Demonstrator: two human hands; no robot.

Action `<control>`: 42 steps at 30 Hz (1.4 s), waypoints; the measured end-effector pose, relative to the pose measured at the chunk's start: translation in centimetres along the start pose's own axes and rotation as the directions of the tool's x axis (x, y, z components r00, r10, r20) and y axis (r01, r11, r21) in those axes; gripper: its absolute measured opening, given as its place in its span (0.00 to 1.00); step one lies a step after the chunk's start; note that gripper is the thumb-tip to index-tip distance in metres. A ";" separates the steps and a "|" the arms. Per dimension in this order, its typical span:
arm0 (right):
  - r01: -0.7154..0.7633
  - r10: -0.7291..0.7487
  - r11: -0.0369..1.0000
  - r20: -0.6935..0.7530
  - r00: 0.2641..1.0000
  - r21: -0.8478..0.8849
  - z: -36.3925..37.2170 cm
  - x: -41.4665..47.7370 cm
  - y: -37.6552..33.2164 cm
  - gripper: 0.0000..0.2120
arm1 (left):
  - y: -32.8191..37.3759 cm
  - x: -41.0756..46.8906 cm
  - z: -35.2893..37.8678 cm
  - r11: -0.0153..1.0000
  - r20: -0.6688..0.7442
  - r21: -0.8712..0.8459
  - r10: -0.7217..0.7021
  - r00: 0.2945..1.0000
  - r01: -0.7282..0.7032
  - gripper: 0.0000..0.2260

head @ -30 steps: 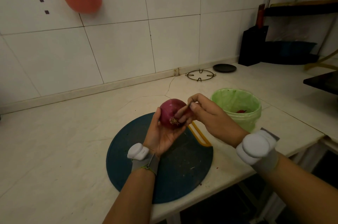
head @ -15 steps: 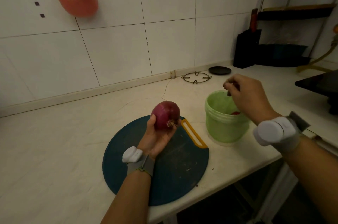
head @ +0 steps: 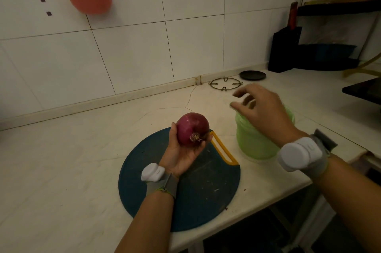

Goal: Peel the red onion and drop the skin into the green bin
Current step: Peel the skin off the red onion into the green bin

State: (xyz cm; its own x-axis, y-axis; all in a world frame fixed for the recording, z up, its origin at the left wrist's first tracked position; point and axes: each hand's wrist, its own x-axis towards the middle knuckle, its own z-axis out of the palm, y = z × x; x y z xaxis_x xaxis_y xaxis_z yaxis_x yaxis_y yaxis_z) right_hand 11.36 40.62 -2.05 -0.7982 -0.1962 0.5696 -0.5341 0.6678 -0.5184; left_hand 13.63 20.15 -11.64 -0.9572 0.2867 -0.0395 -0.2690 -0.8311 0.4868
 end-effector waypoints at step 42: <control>0.186 -0.196 0.981 0.331 0.923 0.062 4.4 -1.3 -2.0 0.27 | -0.2 0.1 -0.4 0.960 -0.016 0.243 -0.142 0.990 0.141 0.45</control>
State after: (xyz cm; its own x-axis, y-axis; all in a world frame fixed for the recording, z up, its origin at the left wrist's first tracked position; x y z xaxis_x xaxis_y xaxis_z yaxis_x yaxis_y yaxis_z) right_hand 12.29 36.34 -4.59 -0.7244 -0.5493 0.4165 -0.6893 0.5736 -0.4425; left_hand 13.54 20.19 -12.09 -0.9111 0.3936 -0.1223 -0.3674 -0.6409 0.6740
